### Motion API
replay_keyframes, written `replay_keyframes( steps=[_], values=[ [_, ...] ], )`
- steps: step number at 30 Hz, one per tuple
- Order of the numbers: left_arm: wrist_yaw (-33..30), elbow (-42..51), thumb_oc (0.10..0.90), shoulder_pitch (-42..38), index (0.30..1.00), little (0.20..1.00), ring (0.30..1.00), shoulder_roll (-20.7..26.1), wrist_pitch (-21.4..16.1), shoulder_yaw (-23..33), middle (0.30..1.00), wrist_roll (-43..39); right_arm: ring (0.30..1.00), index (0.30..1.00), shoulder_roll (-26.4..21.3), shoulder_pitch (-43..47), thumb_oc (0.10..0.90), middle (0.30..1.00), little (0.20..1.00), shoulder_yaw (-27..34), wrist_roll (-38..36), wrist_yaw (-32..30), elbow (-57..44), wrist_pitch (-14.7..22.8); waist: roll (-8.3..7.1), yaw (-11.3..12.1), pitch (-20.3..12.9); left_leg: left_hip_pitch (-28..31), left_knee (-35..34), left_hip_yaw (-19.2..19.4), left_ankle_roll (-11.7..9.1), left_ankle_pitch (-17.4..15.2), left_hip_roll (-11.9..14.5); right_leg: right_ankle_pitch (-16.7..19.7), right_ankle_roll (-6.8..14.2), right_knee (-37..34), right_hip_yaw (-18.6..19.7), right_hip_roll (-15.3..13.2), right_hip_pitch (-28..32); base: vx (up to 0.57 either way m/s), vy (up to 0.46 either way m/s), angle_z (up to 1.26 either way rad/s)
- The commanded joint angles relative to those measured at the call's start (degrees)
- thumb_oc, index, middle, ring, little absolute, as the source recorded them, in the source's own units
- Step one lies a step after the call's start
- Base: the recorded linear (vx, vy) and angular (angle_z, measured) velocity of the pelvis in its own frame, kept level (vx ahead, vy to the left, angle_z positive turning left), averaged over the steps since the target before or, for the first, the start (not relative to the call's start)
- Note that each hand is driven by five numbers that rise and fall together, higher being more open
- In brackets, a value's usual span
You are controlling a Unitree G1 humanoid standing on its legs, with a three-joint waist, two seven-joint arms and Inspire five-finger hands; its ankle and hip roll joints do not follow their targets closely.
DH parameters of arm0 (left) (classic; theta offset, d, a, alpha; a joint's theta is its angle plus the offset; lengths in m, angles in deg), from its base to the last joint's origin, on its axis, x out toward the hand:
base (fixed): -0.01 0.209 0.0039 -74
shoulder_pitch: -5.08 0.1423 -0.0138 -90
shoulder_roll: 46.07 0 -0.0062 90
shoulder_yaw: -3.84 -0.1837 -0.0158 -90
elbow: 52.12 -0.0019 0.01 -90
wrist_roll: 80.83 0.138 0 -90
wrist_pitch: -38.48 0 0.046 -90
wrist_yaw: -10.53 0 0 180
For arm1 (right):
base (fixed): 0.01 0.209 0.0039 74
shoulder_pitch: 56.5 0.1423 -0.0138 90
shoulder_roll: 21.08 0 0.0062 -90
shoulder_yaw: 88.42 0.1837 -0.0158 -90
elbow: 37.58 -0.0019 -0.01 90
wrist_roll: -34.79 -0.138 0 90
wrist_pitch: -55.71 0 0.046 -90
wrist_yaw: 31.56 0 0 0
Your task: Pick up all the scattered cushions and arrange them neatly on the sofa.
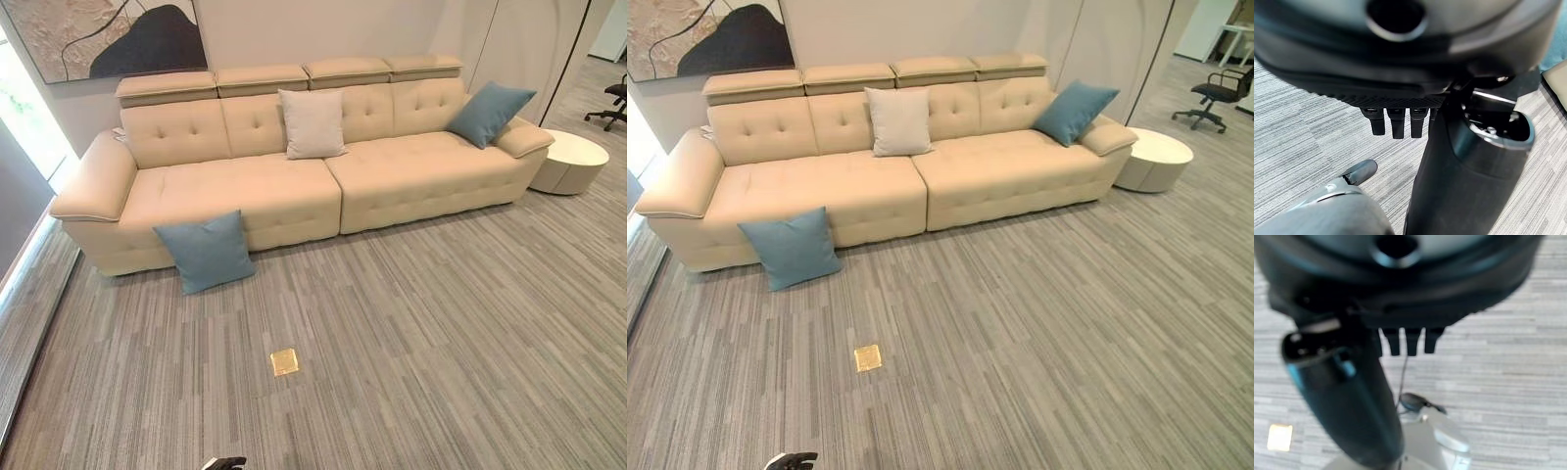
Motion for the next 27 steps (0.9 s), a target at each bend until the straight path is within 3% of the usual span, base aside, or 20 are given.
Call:
replay_keyframes(
  steps=[1, 3, 5, 7, 18, 23, 27],
  values=[
    [1.31, -4.23, 0.8, -3.29, 0.9, 0.9, 0.9, 0.78, -0.32, -0.97, 0.9, 1.49, 0.9, 0.9, 2.22, 4.2, 0.8, 0.9, 0.9, -1.75, -1.57, 1.14, 2.07, 1.3, -1.22, -0.3, 1.37, 0.12, 0.15, -1.82, -0.79, -4.95, 0.39, -2.73, 2.51, 0.51, -1.16, -1.06, -1.76, 0.01, -0.003, -0.11],
    [1.51, -3.93, 0.8, -3.22, 0.9, 0.9, 0.9, 0.52, -0.48, -1.13, 0.9, 1.51, 0.9, 0.9, 2.38, 3.7, 0.8, 0.9, 0.9, -1.6, -1.47, 1.02, 2.35, 1.33, -1.13, -0.39, 1.25, 0.24, 0.15, -1.69, -0.77, -5.1, 0.43, -2.82, 2.53, 0.51, -0.98, -1.02, -1.75, 0.02, -0.005, -0.05],
    [1.15, -2.92, 0.8, -3.15, 0.9, 0.9, 0.9, 0.06, -0.88, -1.58, 0.9, 1.2, 0.9, 0.9, 2.89, 2.22, 0.8, 0.9, 0.9, 2.65, -7.96, 1.15, 3.83, 1.25, -0.85, -1.09, 1.08, 0.53, 0.15, -1.29, -0.82, -5.21, 0.47, -2.81, 2.55, 0.51, -0.41, -0.86, -1.73, 0.0, -0.001, -0.02],
    [0.79, -2.9, 0.8, -3.11, 0.9, 0.9, 0.9, -0.06, -1.0, -1.65, 0.9, 0.96, 0.9, 0.9, 3.17, 2.01, 0.8, 0.9, 0.9, 3.58, -9.93, 0.94, 3.76, 1.58, -0.8, -1.2, 1.03, 0.65, 0.15, -1.08, -0.82, -5.24, 0.51, -2.86, 2.51, 0.51, -0.25, -0.72, -1.72, 0.0, 0.0, 0.0],
    [0.84, -3.46, 0.8, -2.64, 0.9, 0.9, 0.9, -0.04, -0.97, -1.59, 0.9, 1.46, 0.9, 0.9, 3.24, 1.93, 0.8, 0.9, 0.9, 2.68, -8.32, 0.49, 3.33, 1.86, -0.61, -1.1, 0.72, 0.69, 0.15, -0.92, -0.92, -5.4, 0.68, -2.96, 2.54, 0.51, -0.18, -0.44, -1.8, 0.0, -0.001, -0.05],
    [0.48, -4.2, 0.8, -2.44, 0.9, 0.9, 0.9, -0.12, -0.83, -1.04, 0.9, 0.71, 0.9, 0.9, 3.16, 2.43, 0.8, 0.9, 0.9, 9.52, -20.91, 0.17, 3.32, 2.97, -0.36, -1.32, 0.5, 0.72, 0.15, -0.69, -1.1, -5.44, 0.83, -2.94, 2.68, 0.51, -0.23, -0.34, -1.88, 0.0, 0.0, 0.0],
    [0.38, -4.14, 0.8, -2.27, 0.9, 0.9, 0.9, -0.06, -1.25, -0.52, 0.9, -0.36, 0.9, 0.9, 2.82, 2.72, 0.8, 0.9, 0.9, 12.16, -25.12, 0.0, 3.36, 3.96, -0.3, -1.21, 0.41, 0.72, 0.15, -0.94, -1.24, -5.48, 0.8, -3.05, 2.67, 0.51, -0.46, -0.24, -1.78, 0.01, -0.006, 0.0]
  ],
)
